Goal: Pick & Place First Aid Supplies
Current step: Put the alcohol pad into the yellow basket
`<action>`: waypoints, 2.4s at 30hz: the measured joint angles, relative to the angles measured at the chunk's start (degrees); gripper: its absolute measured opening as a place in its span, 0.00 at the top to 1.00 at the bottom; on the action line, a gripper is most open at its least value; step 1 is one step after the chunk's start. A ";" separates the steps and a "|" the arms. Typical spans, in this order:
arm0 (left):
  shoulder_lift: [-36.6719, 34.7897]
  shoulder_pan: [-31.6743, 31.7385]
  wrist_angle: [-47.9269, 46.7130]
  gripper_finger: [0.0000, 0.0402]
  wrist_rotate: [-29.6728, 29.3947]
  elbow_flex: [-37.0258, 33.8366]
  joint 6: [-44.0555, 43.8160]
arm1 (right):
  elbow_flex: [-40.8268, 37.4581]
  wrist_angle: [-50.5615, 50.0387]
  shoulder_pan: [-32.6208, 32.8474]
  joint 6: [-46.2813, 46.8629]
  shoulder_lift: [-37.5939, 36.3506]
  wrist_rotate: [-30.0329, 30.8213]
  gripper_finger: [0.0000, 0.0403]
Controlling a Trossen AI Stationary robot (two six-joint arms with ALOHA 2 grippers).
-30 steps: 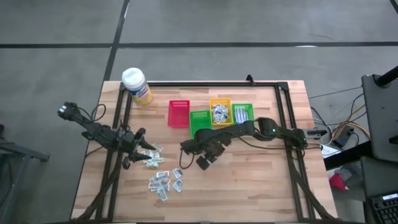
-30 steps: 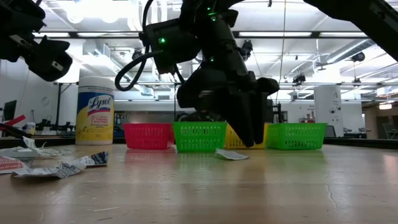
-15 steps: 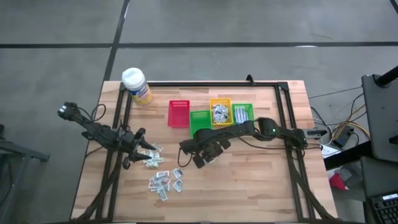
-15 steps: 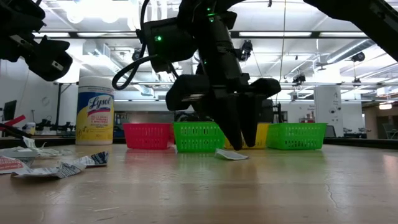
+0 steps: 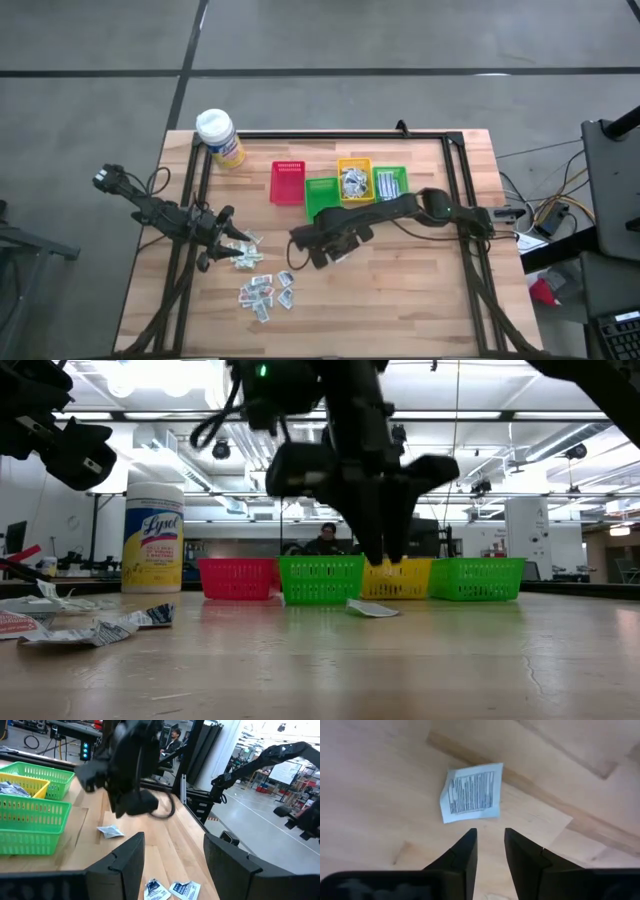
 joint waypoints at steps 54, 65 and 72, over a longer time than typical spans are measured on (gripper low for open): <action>-0.02 -0.01 0.50 0.51 -0.01 0.00 -1.89 | -43.08 36.30 6.94 21.61 -29.50 10.13 0.81; -0.02 0.01 0.48 0.51 -0.01 0.00 -1.83 | -43.08 42.75 6.95 22.56 -24.52 9.97 0.81; -0.02 0.00 0.48 0.51 -0.01 0.00 -1.80 | -43.08 43.36 6.95 24.20 -22.34 8.48 0.81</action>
